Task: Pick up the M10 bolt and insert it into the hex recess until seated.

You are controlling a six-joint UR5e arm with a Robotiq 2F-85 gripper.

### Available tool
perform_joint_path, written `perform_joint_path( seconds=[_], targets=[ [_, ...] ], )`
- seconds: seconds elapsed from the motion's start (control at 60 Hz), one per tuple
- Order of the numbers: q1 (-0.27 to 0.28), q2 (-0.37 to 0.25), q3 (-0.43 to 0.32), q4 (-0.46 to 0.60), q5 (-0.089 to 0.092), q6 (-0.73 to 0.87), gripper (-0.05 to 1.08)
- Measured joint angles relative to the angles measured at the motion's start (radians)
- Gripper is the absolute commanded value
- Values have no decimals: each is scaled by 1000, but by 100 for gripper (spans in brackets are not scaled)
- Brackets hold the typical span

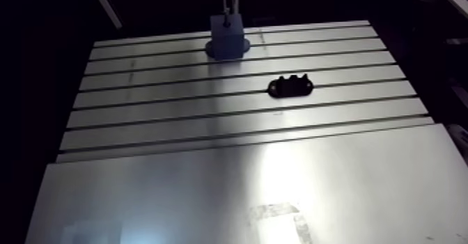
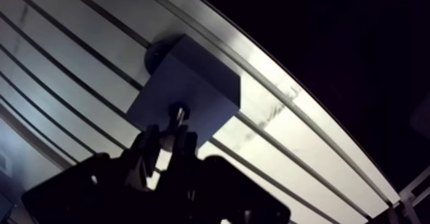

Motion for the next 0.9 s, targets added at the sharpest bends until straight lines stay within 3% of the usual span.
perform_joint_path(
  seconds=[0.9],
  targets=[
    [0,11,2,-14,1,0,80]
  ],
)
